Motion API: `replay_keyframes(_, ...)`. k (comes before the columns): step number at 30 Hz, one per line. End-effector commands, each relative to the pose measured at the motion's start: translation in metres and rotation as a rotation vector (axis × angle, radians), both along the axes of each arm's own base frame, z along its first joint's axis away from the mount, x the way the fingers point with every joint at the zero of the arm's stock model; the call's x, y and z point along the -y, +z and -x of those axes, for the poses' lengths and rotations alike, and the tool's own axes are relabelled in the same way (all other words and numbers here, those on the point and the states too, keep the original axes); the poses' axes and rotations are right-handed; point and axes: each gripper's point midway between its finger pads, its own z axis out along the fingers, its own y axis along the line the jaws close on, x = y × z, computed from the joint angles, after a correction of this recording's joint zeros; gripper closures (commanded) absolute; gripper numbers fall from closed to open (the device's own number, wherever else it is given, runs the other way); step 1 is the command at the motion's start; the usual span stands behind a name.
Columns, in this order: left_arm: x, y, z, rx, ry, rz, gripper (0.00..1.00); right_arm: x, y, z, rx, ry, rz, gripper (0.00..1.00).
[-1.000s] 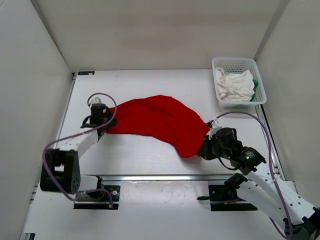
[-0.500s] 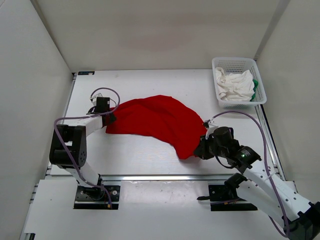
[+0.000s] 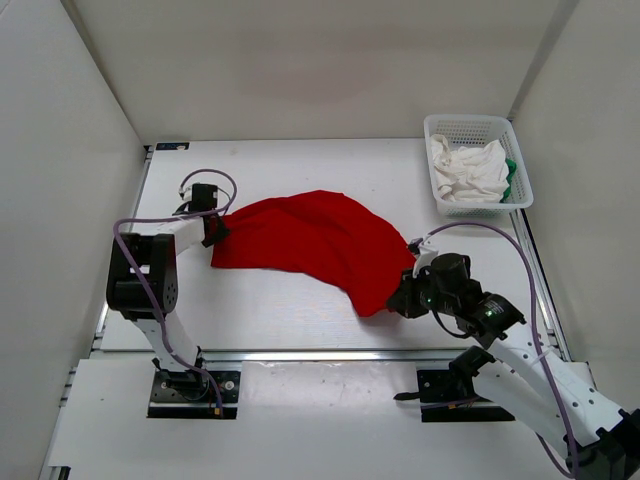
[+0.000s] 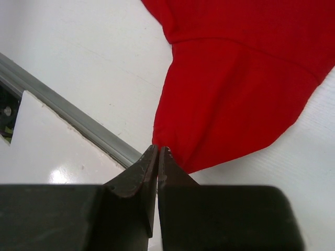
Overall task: Fold and stack the t-shirts
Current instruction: Flatten out the tshirt
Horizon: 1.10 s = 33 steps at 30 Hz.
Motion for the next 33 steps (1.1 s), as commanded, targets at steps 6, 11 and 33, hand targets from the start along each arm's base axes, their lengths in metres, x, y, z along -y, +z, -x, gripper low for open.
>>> replay_keyframes(6, 0.0, 0.017, 0.006, 0.063, 0.005, 0.032, 0.51, -0.006, 0.018, -0.009, 0.065, 0.017, -0.035, 1.0)
replay_keyframes(11, 0.009, 0.026, 0.003, 0.097, -0.008, 0.067, 0.52, -0.009, 0.019, -0.007, 0.075, 0.033, -0.036, 1.0)
replay_keyframes(33, 0.003, 0.004, 0.008, 0.017, -0.008, 0.089, 0.64, -0.013, 0.026, -0.009, 0.085, 0.04, -0.054, 1.0)
